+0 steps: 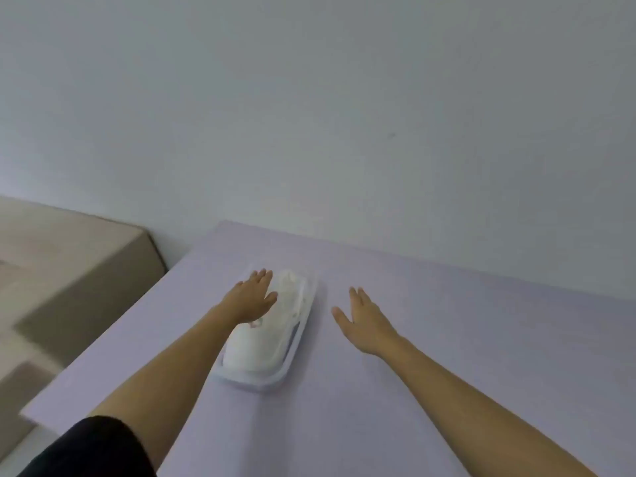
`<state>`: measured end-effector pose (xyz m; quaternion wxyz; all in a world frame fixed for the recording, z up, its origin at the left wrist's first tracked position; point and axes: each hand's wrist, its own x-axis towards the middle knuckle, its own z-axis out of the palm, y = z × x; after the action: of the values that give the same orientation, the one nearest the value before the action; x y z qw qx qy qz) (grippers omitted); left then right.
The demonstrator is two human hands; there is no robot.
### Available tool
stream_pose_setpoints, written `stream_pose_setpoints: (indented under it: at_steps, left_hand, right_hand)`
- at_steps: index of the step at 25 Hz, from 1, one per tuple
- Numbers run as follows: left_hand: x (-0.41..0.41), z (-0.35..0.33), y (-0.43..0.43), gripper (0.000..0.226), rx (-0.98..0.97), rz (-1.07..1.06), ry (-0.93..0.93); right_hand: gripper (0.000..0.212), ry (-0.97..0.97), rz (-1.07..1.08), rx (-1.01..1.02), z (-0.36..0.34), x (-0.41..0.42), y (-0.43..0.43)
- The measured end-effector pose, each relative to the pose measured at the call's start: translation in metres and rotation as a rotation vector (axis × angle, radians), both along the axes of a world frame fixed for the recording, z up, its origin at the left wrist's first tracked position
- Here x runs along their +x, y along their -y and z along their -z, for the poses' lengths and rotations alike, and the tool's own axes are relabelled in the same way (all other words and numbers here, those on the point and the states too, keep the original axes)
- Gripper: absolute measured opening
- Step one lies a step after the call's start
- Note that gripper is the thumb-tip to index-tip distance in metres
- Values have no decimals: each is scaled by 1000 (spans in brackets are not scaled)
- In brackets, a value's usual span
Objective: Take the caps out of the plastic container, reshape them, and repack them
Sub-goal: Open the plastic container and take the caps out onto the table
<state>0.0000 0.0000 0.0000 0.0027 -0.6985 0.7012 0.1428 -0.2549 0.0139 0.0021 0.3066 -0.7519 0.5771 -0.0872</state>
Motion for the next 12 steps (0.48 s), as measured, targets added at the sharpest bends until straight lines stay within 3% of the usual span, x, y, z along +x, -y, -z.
stream_pose_setpoints:
  at_steps: [4, 6, 9, 12]
  left_hand:
    - [60, 35, -39, 71, 137, -213, 25]
    - [80, 56, -56, 75, 184, -366, -85]
    - [91, 78, -75, 81, 220, -614, -409]
    - [84, 86, -85, 67, 231, -846, -940]
  right_hand:
    - [85, 136, 46, 294, 33, 53, -17]
    - [88, 222, 116, 414, 51, 81, -28]
    - [85, 407, 257, 569, 68, 109, -41]
    - [77, 420, 341, 565, 79, 121, -44]
